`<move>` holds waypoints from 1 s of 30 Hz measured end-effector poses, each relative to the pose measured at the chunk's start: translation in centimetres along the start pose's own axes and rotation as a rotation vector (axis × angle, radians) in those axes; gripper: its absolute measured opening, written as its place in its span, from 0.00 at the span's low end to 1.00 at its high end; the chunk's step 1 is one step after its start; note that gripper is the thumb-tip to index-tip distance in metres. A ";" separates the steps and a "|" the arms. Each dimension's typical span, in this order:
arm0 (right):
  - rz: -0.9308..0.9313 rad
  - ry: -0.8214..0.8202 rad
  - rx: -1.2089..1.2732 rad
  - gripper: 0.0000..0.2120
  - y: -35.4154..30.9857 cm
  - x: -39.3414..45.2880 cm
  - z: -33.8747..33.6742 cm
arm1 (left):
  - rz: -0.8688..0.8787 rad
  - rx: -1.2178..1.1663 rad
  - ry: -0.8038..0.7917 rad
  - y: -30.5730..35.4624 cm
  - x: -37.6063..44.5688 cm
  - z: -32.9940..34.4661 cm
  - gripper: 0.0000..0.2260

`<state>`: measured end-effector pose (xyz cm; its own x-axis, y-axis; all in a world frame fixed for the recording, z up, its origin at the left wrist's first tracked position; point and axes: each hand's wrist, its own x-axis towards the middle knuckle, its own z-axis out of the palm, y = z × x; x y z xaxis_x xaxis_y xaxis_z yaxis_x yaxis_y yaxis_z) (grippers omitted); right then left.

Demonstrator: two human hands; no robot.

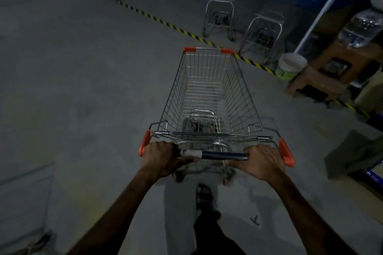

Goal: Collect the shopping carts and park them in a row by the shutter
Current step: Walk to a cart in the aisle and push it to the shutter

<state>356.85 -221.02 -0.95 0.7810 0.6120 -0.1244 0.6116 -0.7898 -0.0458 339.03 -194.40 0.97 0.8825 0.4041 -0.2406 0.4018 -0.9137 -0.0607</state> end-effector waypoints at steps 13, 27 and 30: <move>-0.081 -0.009 0.018 0.47 -3.0 33.0 -4.4 | -0.129 -0.065 -0.034 -10.8 29.5 -5.4 0.47; -0.129 0.005 0.011 0.36 -7.2 65.0 -8.7 | -0.129 -0.011 0.015 -22.1 58.4 -11.5 0.42; -0.110 -0.002 0.012 0.40 -7.7 73.0 -9.3 | -0.139 -0.035 0.038 -24.6 65.5 -13.4 0.45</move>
<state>410.37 -169.91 -0.49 0.7086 0.6953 -0.1202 0.6924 -0.7180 -0.0709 390.25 -144.89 -0.38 0.8262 0.5285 -0.1951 0.5284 -0.8471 -0.0568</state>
